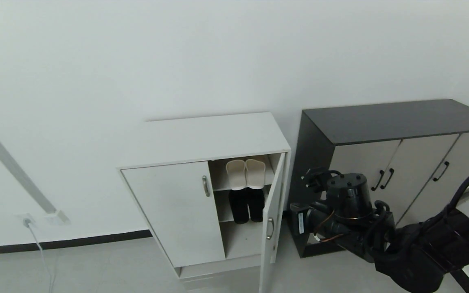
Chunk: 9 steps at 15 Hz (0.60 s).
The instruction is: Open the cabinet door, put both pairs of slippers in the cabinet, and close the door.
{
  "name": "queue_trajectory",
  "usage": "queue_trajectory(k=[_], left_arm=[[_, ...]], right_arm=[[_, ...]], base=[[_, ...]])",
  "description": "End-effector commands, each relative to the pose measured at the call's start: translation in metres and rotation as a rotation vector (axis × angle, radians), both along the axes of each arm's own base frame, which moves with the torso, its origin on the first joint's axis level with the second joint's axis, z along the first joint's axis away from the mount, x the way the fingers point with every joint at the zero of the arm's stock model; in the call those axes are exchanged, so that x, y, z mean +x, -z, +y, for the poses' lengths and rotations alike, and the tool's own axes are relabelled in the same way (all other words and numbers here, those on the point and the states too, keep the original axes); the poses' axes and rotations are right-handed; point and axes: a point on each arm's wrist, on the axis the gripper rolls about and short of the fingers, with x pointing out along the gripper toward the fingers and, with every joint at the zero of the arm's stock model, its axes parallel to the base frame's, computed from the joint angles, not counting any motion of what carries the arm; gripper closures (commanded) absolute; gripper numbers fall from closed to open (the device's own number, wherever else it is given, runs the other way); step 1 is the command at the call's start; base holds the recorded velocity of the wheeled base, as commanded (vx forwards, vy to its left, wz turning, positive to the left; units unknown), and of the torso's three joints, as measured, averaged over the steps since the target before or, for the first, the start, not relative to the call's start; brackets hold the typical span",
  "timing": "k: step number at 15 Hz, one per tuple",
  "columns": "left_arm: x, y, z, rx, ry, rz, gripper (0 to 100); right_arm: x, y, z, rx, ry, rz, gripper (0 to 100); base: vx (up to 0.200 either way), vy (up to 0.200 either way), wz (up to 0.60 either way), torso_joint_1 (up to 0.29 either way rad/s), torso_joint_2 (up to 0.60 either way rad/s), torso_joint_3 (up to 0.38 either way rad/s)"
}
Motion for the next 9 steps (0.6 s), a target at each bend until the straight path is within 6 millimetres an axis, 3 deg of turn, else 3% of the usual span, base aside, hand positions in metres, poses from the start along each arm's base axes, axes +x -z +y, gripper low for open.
queue_trajectory(k=[1, 9], left_arm=[[0.0, 0.0, 0.0, -0.001, -0.001, 0.0, 100], [0.0, -0.001, 0.0, 0.001, 0.0, -0.001, 100]], right_arm=[[0.001, 0.002, 0.0, 0.001, 0.001, -0.001, 100], [-0.012, 0.02, -0.014, -0.035, -0.001, -0.014, 100]], base=[[0.0, 0.0, 0.0, 0.0, 0.0, 0.0], [0.0, 0.0, 0.0, 0.0, 0.0, 0.0]])
